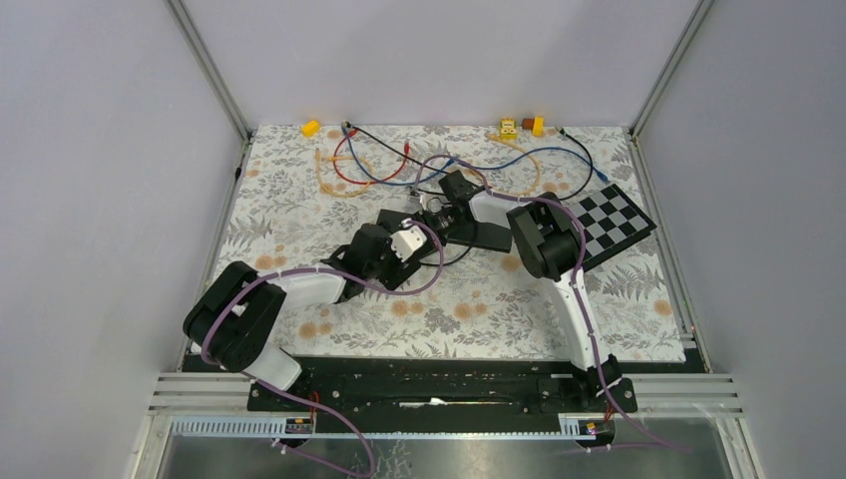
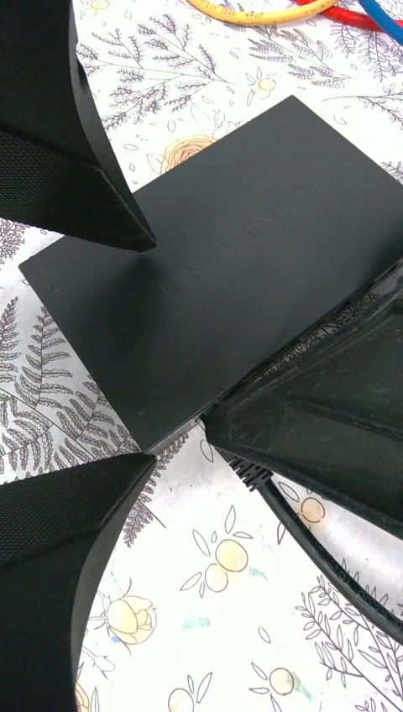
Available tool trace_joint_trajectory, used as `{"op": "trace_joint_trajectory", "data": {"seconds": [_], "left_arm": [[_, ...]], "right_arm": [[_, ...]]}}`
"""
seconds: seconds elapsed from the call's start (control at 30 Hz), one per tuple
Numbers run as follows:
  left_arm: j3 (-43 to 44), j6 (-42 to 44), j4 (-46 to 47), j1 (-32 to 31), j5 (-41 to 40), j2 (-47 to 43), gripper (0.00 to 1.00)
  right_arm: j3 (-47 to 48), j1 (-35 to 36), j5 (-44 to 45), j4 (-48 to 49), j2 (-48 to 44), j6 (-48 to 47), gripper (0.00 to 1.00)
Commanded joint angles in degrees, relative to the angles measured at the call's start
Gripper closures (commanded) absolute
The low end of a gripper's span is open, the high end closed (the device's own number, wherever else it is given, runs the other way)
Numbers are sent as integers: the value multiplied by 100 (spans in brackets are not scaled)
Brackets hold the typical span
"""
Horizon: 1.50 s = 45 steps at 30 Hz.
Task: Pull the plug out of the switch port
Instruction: Pull the connector from the switch port.
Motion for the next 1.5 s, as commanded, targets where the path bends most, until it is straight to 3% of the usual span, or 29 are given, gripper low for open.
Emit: {"op": "trace_joint_trajectory", "data": {"seconds": [0.0,0.3,0.47,0.67,1.13,1.47], "left_arm": [[-3,42,252,73,-507,-26,10],[-77,70,199,66,192,-336,9],[-211,334,356,71,622,-675,6],[87,413,178,67,737,-434,5],[638,16,77,57,-390,526,9],[390,137,-70,58,-296,252,13]], "right_arm": [[105,-44,646,-585,-66,-585,100],[-435,-42,240,477,-52,473,100],[-440,-45,209,517,-66,513,100],[-431,-45,154,519,-35,539,100],[-400,-43,118,505,26,501,100],[27,-43,384,-264,134,-119,100]]}}
